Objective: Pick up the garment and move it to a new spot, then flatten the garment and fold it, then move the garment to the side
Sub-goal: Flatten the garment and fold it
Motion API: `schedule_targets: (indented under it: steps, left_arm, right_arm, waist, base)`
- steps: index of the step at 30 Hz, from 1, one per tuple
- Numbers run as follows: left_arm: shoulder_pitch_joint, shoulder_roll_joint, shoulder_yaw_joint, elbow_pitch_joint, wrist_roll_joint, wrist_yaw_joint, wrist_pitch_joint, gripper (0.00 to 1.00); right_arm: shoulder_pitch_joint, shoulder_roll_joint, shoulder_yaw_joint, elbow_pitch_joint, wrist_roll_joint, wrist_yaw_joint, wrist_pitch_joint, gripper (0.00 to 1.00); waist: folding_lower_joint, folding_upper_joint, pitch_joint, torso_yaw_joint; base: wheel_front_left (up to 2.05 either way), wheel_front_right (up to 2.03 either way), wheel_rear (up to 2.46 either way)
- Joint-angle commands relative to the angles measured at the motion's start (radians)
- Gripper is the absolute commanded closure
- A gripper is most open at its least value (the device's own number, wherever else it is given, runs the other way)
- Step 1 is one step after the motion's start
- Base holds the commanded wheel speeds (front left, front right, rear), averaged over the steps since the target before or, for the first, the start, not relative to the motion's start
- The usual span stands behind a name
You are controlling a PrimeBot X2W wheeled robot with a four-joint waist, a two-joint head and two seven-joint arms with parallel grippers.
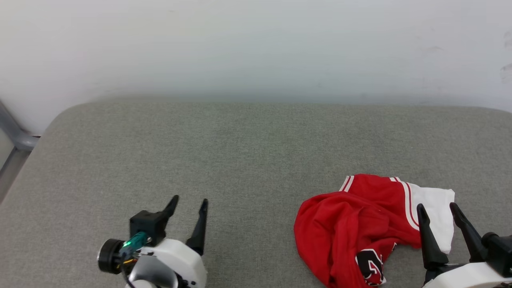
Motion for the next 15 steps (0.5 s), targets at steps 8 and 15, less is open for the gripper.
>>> schedule_targets:
  steps: [8,15]
  left_arm:
    - [-0.106,-0.053,-0.166,0.025,-0.029,-0.113,0.236,0.0]
    - [-0.207,-0.059,-0.305,0.095,-0.046,-0.165,0.44,0.0]
  right_arm:
    - [0.025,0.002,0.012,-0.087,0.009,-0.001,0.037,0.0]
    - [-0.01,0.002,0.024,-0.104,0.024,-0.001,0.04,0.0]
  waist:
    - [0.0001,0.0,0.055,-0.064]
    - [0.0001,0.0,0.131,-0.103]
  base:
    - [0.0,0.0,0.0]
    - [0.0,0.0,0.0]
